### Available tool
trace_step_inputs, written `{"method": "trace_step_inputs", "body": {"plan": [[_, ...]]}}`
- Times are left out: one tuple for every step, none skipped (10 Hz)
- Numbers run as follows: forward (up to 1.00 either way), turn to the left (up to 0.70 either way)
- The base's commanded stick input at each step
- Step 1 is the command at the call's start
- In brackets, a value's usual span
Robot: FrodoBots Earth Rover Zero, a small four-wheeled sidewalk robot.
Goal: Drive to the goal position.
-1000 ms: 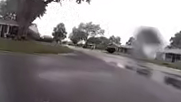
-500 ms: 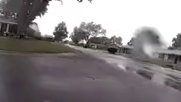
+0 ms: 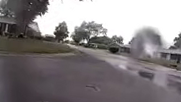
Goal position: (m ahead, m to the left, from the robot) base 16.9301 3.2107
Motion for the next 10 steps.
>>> {"method": "trace_step_inputs", "body": {"plan": [[1.00,0.00],[1.00,0.00],[1.00,0.00],[1.00,0.00],[1.00,0.00],[1.00,0.00],[1.00,0.00],[1.00,0.00],[1.00,0.00],[1.00,0.00]]}}
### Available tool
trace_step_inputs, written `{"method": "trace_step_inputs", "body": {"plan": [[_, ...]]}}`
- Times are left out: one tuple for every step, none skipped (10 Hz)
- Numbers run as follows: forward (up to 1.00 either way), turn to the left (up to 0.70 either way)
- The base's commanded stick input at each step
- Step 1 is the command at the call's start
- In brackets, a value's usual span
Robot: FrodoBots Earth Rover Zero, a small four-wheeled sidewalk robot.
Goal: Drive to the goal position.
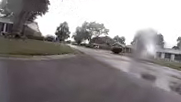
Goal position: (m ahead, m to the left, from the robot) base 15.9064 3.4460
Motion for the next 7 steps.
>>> {"method": "trace_step_inputs", "body": {"plan": [[1.00,0.00],[1.00,0.00],[1.00,0.00],[1.00,0.00],[1.00,0.00],[1.00,0.00],[1.00,0.00]]}}
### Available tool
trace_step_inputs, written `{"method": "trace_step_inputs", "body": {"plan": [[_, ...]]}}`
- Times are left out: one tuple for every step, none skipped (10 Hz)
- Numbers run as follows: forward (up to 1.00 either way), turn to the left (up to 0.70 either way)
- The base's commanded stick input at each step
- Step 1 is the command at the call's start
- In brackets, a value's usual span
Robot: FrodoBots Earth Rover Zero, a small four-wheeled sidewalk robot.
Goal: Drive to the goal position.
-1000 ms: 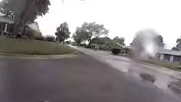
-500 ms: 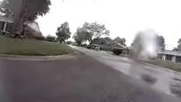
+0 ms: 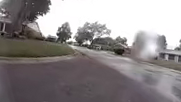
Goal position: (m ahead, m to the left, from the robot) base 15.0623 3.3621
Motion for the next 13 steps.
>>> {"method": "trace_step_inputs", "body": {"plan": [[1.00,0.00],[1.00,0.00],[0.87,0.00],[0.85,0.00],[0.85,0.00],[0.85,0.00],[0.85,0.00],[0.70,0.00],[0.70,0.00],[0.70,0.00],[0.70,0.00],[0.70,0.00],[0.70,0.00]]}}
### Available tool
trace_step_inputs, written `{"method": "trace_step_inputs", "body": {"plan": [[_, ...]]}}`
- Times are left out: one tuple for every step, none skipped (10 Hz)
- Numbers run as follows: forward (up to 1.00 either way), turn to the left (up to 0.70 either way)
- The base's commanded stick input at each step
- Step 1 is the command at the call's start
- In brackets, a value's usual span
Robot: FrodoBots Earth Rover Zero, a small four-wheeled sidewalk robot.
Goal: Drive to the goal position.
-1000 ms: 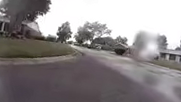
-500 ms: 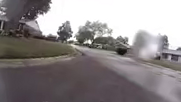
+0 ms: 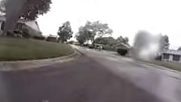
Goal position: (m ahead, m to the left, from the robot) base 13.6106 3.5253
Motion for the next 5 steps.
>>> {"method": "trace_step_inputs", "body": {"plan": [[0.70,0.00],[0.70,0.00],[0.70,0.00],[0.70,-0.08],[0.70,-0.35]]}}
